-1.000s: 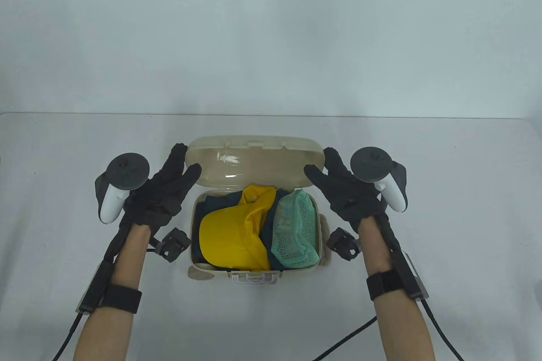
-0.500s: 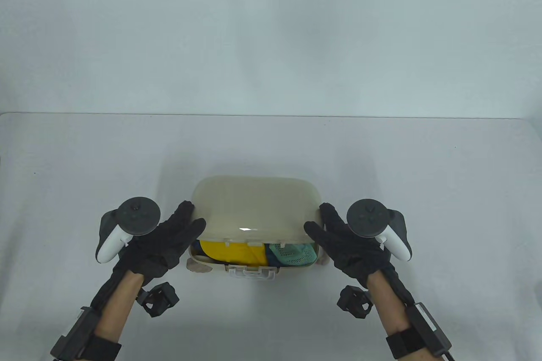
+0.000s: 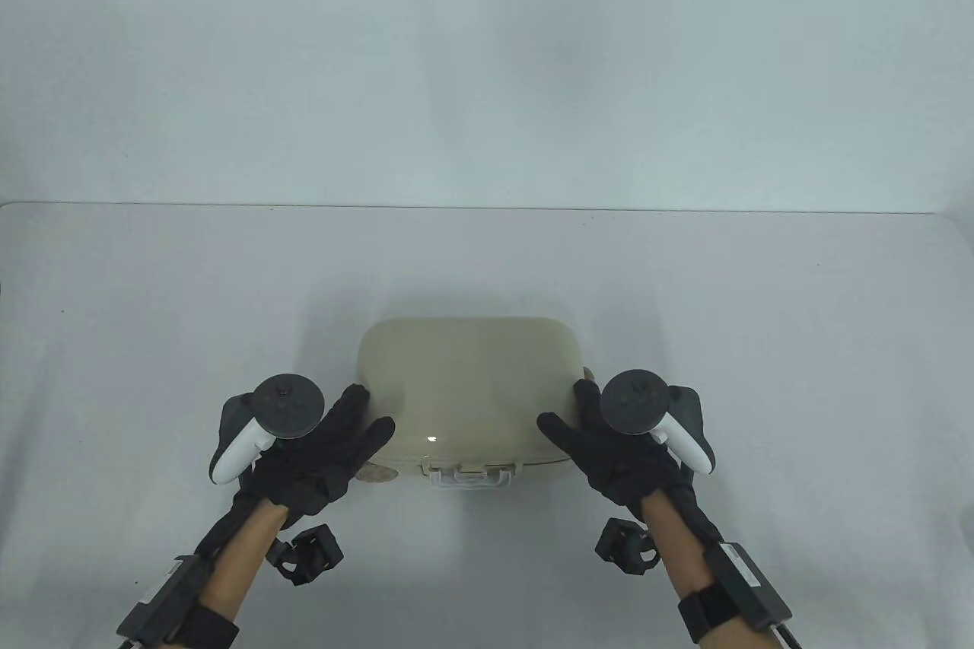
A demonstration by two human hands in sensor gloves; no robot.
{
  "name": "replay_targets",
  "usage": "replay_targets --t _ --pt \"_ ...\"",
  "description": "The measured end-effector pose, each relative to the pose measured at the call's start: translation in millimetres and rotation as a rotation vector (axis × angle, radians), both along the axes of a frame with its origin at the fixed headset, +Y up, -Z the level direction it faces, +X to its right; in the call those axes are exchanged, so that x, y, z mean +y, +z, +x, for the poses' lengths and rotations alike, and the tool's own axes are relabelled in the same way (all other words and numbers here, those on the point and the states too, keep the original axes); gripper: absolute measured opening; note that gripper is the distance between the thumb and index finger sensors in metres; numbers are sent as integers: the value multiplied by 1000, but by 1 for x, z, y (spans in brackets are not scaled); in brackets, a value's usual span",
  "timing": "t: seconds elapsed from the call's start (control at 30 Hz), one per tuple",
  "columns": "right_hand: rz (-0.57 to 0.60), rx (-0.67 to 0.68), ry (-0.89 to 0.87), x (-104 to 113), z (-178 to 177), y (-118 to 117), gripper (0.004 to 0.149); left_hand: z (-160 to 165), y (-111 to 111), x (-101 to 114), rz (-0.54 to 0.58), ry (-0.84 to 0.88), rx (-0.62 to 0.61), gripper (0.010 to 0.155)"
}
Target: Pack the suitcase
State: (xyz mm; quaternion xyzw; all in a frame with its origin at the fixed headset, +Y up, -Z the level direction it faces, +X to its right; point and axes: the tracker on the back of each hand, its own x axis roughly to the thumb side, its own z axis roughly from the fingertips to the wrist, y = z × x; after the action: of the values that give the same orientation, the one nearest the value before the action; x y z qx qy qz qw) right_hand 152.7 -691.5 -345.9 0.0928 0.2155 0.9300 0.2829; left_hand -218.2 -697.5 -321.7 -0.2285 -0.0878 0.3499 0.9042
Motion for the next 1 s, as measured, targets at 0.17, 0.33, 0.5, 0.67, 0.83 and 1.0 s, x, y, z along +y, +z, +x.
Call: replay_targets --t 0.17,0.33,0.5,0.67,0.83,1.0 --pt "46 27 120 -1 -7 4 98 4 1 1 41 -118 -21 94" --pt "50 40 154 -1 -7 3 97 6 -1 7 72 -223 -32 93" --pt "159 42 170 13 -4 14 95 13 -24 29 186 -320 -1 92" --pt "348 80 210 29 -9 36 89 33 -67 45 196 -372 -28 94" --pt "371 185 197 22 -23 49 77 46 -98 31 111 -427 -74 99" --pt "159 264 121 2 -32 50 76 46 -102 11 58 -442 -97 100"
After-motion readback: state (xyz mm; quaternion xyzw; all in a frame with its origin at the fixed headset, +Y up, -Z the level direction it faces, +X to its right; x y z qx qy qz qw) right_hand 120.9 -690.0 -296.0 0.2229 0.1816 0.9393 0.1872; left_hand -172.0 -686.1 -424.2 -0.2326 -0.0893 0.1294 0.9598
